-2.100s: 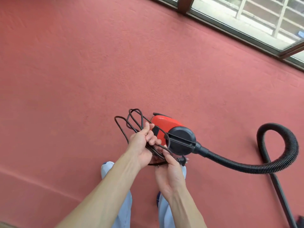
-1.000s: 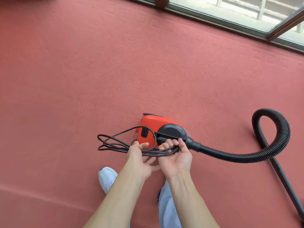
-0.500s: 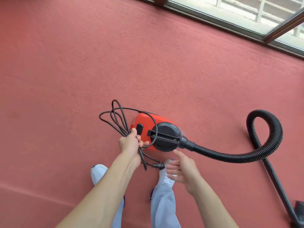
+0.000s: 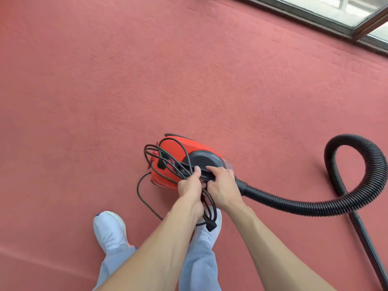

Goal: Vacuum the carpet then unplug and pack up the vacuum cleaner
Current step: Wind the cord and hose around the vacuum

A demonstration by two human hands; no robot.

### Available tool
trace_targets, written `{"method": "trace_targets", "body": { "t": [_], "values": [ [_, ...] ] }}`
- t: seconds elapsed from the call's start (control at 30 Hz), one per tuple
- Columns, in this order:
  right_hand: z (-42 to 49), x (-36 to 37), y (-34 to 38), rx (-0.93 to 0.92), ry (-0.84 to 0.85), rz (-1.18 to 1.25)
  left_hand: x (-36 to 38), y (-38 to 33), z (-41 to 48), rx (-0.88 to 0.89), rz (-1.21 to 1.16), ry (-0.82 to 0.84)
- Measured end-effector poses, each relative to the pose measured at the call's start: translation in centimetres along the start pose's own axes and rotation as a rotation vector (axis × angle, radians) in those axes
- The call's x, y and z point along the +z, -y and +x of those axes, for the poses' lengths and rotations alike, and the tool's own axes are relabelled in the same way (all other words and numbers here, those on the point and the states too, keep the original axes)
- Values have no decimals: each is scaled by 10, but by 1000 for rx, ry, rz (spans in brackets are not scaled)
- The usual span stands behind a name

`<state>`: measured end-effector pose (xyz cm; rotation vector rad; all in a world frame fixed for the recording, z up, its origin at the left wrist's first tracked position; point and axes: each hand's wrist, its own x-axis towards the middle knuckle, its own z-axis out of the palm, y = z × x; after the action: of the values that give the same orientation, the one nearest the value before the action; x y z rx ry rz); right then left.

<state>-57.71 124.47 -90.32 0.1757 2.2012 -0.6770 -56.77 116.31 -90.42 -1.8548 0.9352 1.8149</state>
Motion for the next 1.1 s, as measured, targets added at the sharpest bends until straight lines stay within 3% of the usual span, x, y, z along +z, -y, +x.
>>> {"method": "trace_targets", "body": {
  "t": [0.17,0.3,0.37,0.43,0.5,0.57,0.63,0.73,0.8,0.87,0.9,1.1],
  "values": [
    [1,-9,-16,79,54,265,9,2,12,-2,-181,11],
    [-28,-7,-32,105,102,509,2,13,9,-36,-137,25],
    [-46,-6,-41,30,47,485,1,14,6,-27,-61,39],
    [-62,-12,-59,-63,-199,277,3,8,4,0,3,39],
    [-76,-36,-89,-25,-551,94,8,-2,3,25,62,34],
    [-88,-69,-126,147,-830,-45,12,-10,0,56,133,26],
    [-96,-99,-161,377,-920,-162,17,-12,-5,74,207,30],
    [-101,-127,-201,683,-744,-176,24,-8,-9,105,304,49],
    [-101,-135,-212,737,-592,162,29,-6,-10,120,350,65],
    [-104,-135,-201,646,-497,599,32,-5,-9,131,397,79],
    [-107,-132,-193,578,-485,690,33,-5,-9,137,431,83],
    [-127,-89,-120,280,-336,656,34,-18,-14,151,699,156]
  ]
}}
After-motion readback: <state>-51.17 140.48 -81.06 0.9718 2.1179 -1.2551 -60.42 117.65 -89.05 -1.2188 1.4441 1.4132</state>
